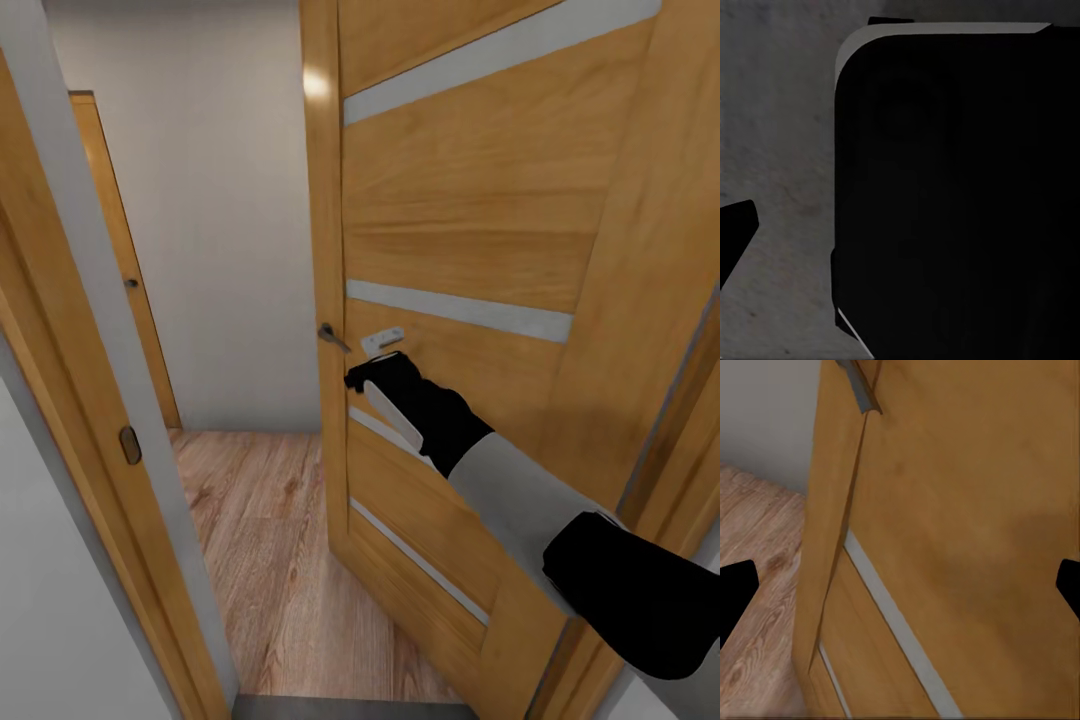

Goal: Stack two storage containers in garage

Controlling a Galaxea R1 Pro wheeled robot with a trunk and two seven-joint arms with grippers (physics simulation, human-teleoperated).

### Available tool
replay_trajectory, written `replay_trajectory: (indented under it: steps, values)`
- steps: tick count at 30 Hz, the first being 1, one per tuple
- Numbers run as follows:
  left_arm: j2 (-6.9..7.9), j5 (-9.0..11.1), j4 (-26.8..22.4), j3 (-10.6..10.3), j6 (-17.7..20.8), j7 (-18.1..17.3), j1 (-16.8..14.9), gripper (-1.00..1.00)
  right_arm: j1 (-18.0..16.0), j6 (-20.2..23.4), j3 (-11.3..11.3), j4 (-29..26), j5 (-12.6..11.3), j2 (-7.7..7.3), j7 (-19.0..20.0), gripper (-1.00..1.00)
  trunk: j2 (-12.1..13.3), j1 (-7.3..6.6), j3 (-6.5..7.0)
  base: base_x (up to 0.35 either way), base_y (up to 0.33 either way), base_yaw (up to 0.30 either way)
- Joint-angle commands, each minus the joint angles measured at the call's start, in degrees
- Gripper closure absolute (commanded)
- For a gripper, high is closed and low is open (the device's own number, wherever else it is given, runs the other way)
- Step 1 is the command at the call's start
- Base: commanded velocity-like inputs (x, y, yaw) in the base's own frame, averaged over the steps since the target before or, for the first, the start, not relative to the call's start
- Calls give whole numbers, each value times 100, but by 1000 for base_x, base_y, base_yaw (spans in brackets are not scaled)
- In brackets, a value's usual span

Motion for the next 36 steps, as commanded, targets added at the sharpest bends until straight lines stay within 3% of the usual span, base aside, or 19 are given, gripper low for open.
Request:
replay_trajectory:
  steps: [1, 12, 17, 25, 36]
  values:
    - [6, 27, -1, -4, -12, -1, -1, -100, 4, 25, 12, -12, -64, 0, -53, -100, -3, 0, -6, 0, 0, 0]
    - [5, 20, -1, -6, -12, -1, -1, -100, 15, 41, 12, -21, -72, 0, -44, -100, -3, 0, -6, 0, 0, 0]
    - [22, 23, -1, 5, -10, -10, -9, -100, 51, 201, 168, 141, -73, -6, -58, -100, -3, 0, -6, 0, 0, 0]
    - [18, 23, -1, 8, -10, -10, -10, -100, 76, 416, 213, 398, -33, -2, -46, -100, -3, 0, -6, 0, 0, 0]
    - [16, 31, -1, 10, -10, -10, -9, -100, 77, 382, 215, 761, -53, -15, -43, -100, -3, 0, -6, 2, 0, 0]
